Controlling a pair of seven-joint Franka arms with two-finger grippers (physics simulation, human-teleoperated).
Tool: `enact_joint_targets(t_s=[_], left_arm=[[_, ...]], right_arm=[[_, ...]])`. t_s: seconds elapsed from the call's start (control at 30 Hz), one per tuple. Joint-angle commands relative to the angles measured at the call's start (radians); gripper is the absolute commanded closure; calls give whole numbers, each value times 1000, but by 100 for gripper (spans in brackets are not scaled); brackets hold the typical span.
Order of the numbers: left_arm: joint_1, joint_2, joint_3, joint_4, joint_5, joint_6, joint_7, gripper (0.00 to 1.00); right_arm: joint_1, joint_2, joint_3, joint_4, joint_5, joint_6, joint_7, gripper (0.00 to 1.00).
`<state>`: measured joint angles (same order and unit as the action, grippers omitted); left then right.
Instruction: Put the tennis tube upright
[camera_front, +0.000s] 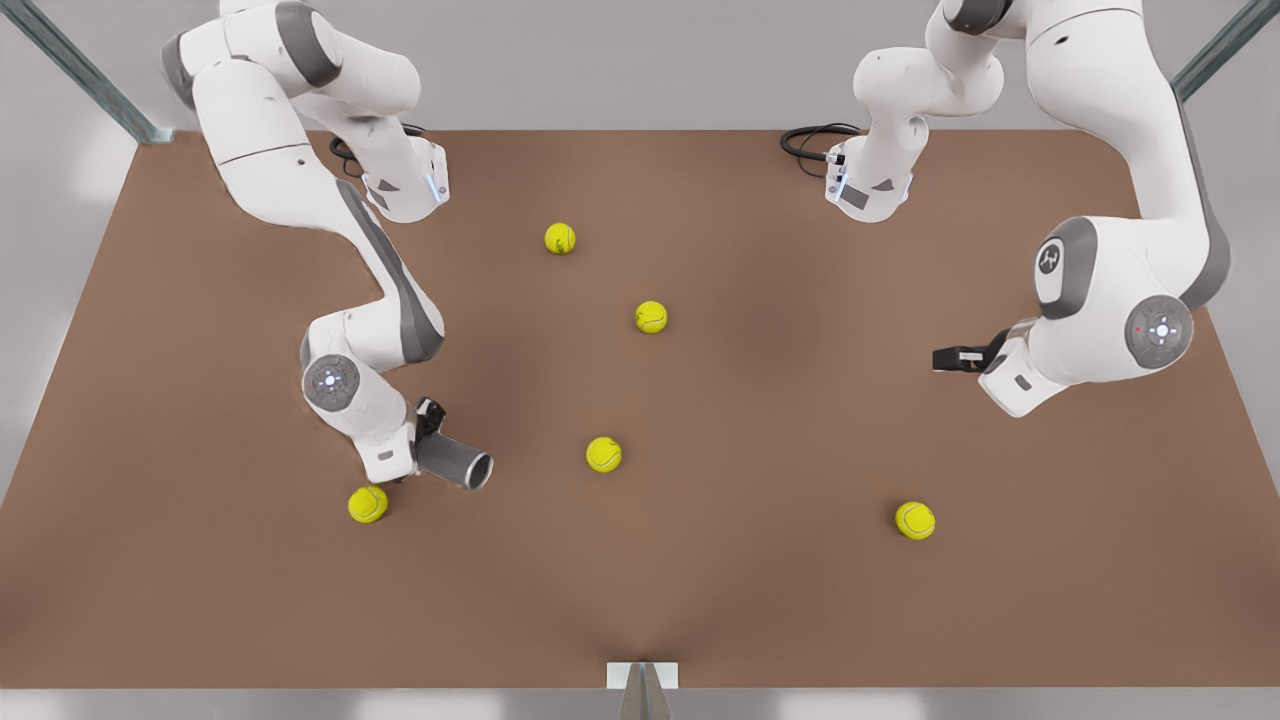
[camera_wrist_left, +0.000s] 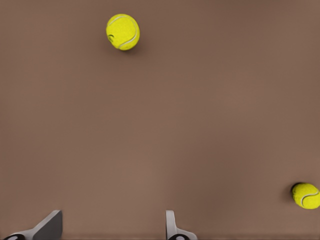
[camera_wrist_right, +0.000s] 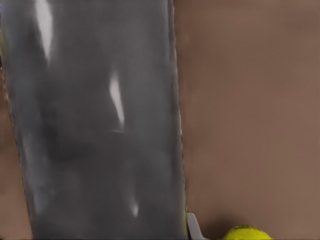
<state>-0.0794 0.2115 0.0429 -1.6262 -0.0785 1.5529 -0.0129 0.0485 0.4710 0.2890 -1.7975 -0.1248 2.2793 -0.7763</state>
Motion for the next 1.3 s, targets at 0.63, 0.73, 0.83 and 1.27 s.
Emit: enact_joint_targets(t_s=[0.63, 0.73, 0.83, 1.27], left_arm=[[-8, 121, -9, -50, -153, 90, 88, 0], [-8, 121, -9, -86, -155, 125, 90, 0], [-10, 123, -9, -86, -155, 125, 90, 0], [-10, 137, -9, -93, -156, 139, 90, 0]], right_arm=[[430, 294, -1, 256, -79, -43, 129, 28], [435, 311, -4, 259, -81, -38, 129, 28], [433, 336, -7, 274, -81, -38, 131, 28], [436, 354, -7, 303, -90, -34, 147, 0]])
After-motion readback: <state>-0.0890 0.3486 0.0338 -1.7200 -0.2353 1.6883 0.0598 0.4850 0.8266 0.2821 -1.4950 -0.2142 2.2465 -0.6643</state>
